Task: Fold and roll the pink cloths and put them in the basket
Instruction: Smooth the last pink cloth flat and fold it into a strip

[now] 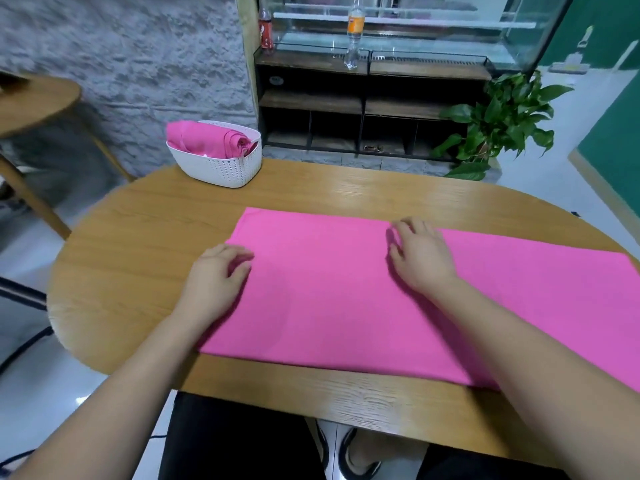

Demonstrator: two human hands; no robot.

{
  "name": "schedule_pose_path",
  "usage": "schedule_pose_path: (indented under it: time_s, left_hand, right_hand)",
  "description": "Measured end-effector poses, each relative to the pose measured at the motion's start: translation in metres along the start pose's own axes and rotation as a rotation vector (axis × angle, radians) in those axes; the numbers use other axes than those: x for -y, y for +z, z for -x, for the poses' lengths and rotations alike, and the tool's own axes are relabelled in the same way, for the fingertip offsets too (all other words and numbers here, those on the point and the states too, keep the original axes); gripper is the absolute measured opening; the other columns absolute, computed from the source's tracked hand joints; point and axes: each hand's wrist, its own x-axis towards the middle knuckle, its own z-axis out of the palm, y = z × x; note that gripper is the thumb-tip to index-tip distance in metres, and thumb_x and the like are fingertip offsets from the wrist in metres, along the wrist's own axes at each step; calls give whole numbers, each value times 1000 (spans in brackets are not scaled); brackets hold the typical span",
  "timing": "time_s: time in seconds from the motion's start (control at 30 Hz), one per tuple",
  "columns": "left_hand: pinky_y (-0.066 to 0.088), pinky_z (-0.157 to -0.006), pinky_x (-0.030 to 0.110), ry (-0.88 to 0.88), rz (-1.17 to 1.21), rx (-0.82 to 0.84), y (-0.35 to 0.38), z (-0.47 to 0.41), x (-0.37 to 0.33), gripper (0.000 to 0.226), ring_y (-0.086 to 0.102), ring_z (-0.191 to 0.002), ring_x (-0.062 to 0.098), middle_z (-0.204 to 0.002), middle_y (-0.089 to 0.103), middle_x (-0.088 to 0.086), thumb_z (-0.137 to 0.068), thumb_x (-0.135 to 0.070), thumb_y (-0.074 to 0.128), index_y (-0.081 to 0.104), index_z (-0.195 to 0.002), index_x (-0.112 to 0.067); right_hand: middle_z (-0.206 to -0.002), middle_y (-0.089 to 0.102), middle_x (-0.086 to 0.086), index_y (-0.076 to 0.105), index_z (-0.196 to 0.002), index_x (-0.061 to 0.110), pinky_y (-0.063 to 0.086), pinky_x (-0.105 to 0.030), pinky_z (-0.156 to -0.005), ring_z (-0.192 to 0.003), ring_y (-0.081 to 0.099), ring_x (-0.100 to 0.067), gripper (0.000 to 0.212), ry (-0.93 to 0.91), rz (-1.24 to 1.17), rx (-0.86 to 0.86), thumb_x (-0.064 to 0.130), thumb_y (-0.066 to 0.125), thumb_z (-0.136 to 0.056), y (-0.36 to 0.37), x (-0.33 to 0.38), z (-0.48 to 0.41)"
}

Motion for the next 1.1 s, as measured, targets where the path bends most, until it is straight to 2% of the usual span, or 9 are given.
schedule_pose_path:
  time_s: [0.07, 0.13, 0.3, 0.47, 0.63, 0.73, 0.87, 0.97, 1.1]
  left_hand:
    - [46, -98, 38, -10, 8, -81, -8, -17, 13, 26, 62, -110, 29, -114, 71, 1, -92, -7, 70, 76, -113, -21]
    - [46, -95, 38, -63, 8, -110, -15, -32, 29, 30, 62, -105, 26, -111, 70, -1, -89, -5, 70, 76, -111, -24]
    - [44, -98, 35, -97, 27, -68, -17, -47, 67, 28, 59, -107, 26, -113, 68, -1, -88, -14, 74, 78, -113, -26]
    - [35, -100, 25, -94, 105, 8, -12, -49, 78, 32, 57, -114, 19, -114, 65, -12, -85, -41, 73, 78, -116, -34]
    - [40, -105, 31, -63, 174, 35, -15, -49, 71, 39, 57, -114, 13, -114, 66, -20, -76, -50, 63, 79, -110, -40]
    - [41, -106, 32, -67, 241, 37, -17, -47, 69, 35, 57, -115, 10, -113, 68, -21, -74, -53, 66, 79, -105, -41]
    - [47, -104, 39, -46, 262, -12, -13, -46, 67, 15, 60, -113, 9, -109, 71, -18, -84, -37, 82, 78, -98, -38]
    - [50, -99, 44, -45, 230, -37, -10, -48, 67, 18, 62, -108, 13, -104, 71, -15, -85, -22, 83, 76, -93, -36]
    - [52, -90, 42, -49, 252, -72, -9, -49, 68, 15, 64, -98, 13, -99, 70, -11, -85, -17, 83, 75, -89, -29]
  right_hand:
    - [-123, 59, -9, 62, -128, 16, 46, -47, -98, -113, 56, -34, 33, -61, -98, -3, 30, 55, -99, 9, 37, -12]
    - [-122, 60, -8, 63, -129, 16, 46, -45, -101, -114, 55, -32, 33, -112, -193, -5, 29, 55, -100, 19, 73, -20]
    - [-124, 61, -6, 65, -128, 16, 45, -47, -102, -117, 54, -31, 33, -190, -316, 24, 32, 52, -102, 44, 141, -35]
    - [-116, 61, -4, 65, -121, 18, 45, -48, -99, -110, 54, -30, 30, -295, -246, 9, 34, 46, -103, 60, 165, -48]
    - [-109, 61, -4, 65, -111, 15, 45, -45, -95, -103, 54, -28, 27, -235, -231, -54, 33, 47, -103, 65, 164, -43]
    - [-107, 62, -4, 66, -108, 14, 44, -44, -94, -101, 53, -27, 26, -214, -226, -62, 32, 48, -103, 63, 164, -42]
    - [-106, 62, -4, 66, -106, 14, 44, -43, -93, -100, 53, -27, 25, -208, -225, -61, 32, 49, -102, 63, 164, -40]
    - [-106, 63, -4, 66, -107, 14, 44, -43, -94, -101, 53, -26, 26, -206, -225, -61, 32, 48, -102, 63, 164, -42]
    - [-105, 63, -4, 66, -105, 13, 45, -44, -92, -99, 53, -27, 25, -211, -229, -70, 30, 49, -102, 65, 164, -42]
